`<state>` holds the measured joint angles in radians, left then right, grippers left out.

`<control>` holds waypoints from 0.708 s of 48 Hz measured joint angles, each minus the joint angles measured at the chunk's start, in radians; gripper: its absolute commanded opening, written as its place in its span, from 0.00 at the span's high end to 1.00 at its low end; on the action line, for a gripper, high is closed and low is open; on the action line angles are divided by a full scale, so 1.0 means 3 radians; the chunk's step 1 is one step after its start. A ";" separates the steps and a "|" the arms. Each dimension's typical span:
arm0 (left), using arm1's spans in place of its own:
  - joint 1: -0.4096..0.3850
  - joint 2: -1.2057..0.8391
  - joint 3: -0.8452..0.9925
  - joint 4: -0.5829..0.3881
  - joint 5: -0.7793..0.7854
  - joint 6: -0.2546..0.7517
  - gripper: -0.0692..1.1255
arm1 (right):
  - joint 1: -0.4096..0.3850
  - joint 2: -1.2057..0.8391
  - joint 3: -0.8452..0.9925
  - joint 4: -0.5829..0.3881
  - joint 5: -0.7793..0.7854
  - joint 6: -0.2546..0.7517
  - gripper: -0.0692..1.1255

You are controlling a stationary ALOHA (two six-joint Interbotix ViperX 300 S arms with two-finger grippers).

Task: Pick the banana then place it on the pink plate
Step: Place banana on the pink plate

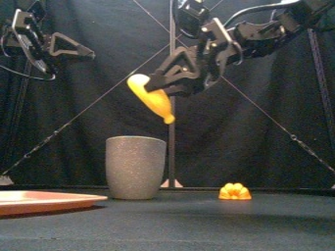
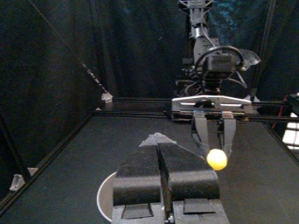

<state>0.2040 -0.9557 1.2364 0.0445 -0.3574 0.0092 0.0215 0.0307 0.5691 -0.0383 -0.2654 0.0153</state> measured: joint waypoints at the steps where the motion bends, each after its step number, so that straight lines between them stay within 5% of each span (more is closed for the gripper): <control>1: 0.0000 0.0000 0.0000 0.0000 0.0000 0.0000 0.95 | -0.0015 0.0041 -0.0041 -0.0005 -0.0072 0.0010 0.49; 16: 0.0005 0.0000 0.0051 0.0005 0.0005 0.0000 0.95 | -0.0005 0.0833 -0.0803 0.0143 -0.0307 0.0020 0.49; 34: 0.0020 0.0000 0.0118 0.0010 0.0005 0.0005 0.95 | 0.0118 0.1524 -0.1621 0.0317 0.0302 0.0077 0.39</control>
